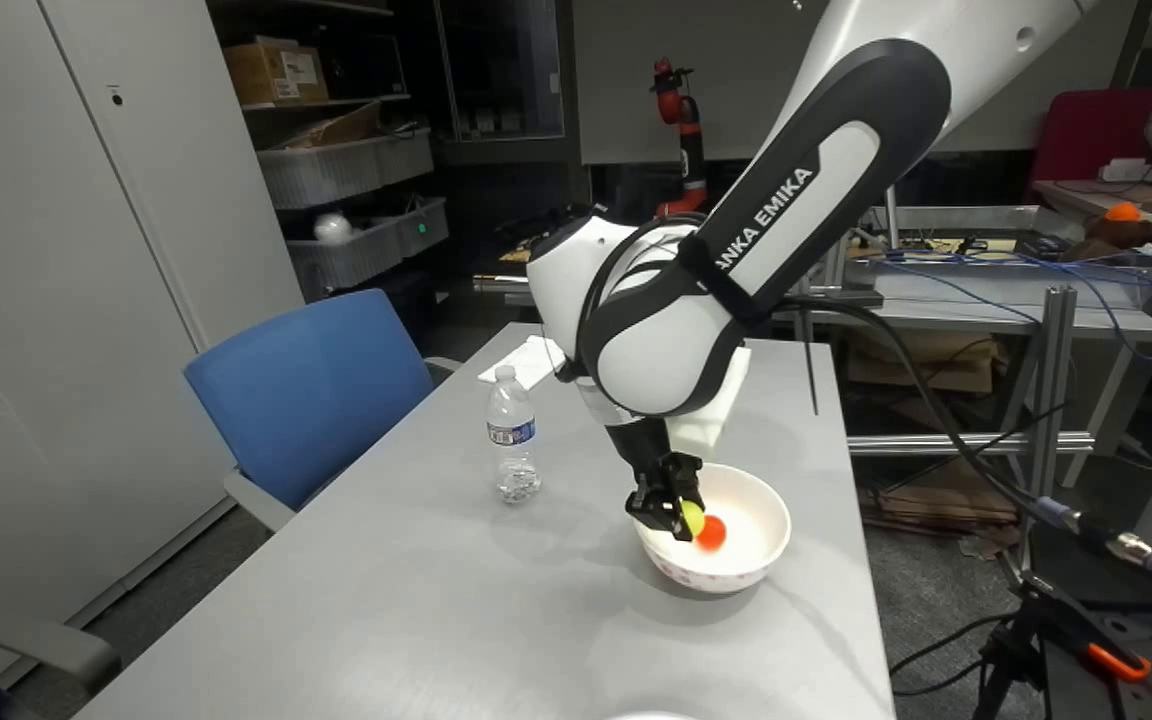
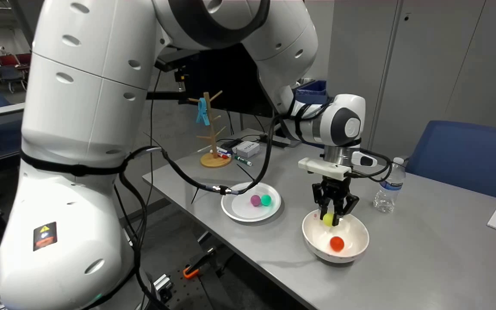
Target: Put the yellow ball in the bowl to the right
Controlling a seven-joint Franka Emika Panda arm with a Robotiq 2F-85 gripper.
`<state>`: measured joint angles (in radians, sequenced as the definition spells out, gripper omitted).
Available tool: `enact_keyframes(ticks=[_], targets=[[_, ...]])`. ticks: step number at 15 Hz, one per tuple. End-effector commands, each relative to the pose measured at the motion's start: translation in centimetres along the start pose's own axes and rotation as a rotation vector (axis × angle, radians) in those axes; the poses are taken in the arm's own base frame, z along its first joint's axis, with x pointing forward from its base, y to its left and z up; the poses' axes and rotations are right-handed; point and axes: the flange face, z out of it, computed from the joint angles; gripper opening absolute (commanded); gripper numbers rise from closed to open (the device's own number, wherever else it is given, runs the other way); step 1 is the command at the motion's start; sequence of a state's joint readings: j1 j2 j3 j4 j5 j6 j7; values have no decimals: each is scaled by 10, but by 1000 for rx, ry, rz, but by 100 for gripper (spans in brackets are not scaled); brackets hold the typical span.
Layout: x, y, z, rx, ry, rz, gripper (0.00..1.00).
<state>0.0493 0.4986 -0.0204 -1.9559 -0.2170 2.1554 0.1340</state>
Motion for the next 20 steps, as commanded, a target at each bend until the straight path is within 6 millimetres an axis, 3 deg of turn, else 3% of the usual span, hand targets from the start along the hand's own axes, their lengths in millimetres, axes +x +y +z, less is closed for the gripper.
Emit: enact_keyframes(ticks=[1, 6, 13, 20], targets=[[11, 0, -2, 33, 3, 20, 66], [2, -2, -8, 18, 11, 21, 100], [-25, -8, -41, 7, 61, 7, 100], [-73, -20, -73, 7, 114, -37, 100]])
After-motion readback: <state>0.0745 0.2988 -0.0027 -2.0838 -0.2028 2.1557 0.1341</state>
